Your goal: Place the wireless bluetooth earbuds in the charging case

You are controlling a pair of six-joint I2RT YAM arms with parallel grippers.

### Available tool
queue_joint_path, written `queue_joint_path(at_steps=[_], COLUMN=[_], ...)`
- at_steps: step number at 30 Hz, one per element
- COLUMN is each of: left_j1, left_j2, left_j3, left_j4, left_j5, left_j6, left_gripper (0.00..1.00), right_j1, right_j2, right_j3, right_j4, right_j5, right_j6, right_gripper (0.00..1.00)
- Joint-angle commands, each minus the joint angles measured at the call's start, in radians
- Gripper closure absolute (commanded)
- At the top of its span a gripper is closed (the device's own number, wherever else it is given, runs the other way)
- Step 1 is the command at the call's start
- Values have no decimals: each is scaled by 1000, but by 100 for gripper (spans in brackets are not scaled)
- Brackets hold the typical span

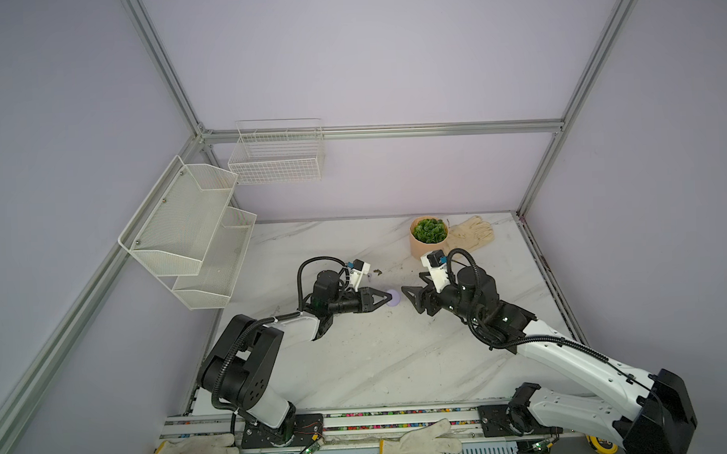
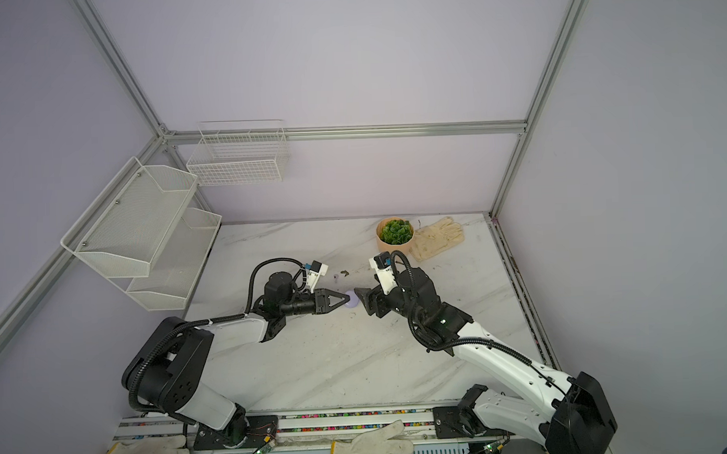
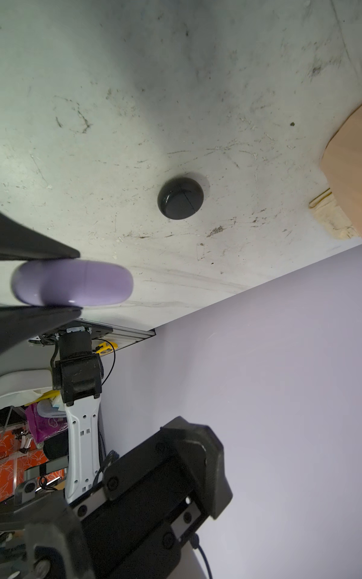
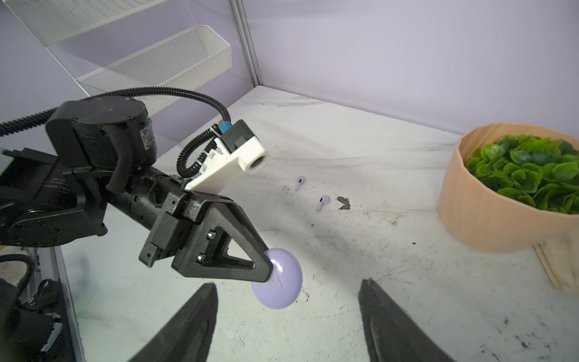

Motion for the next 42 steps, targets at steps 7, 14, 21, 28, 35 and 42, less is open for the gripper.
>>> queue_joint_path(at_steps=[7, 14, 21, 28, 35, 42], left_j1=[-11, -13, -34, -104, -109, -111], left_j2=[-90, -111, -150, -258, -273, -314], left_j3=[6, 33, 74, 53, -11, -79], left_j4=[82, -8, -194, -207, -35, 87], left_j5=[-34, -73, -229, -418, -337, -246], left_j6=[116, 147, 212, 355, 413, 506], left_gripper=[100, 100, 100, 100, 100, 100], right_j1=[-26, -27, -27, -27, -27, -27], right_j2=[-24, -17, -35, -92, -128, -201], right_j3=[-11, -15, -21, -30, -64, -132], right_j4=[-19, 17, 28, 8, 22, 77], right_j5=[-57, -65, -42, -15, -80, -115], right_j6=[-22, -31, -32, -63, -201, -329], right_gripper=[27, 28, 29, 32, 33, 36])
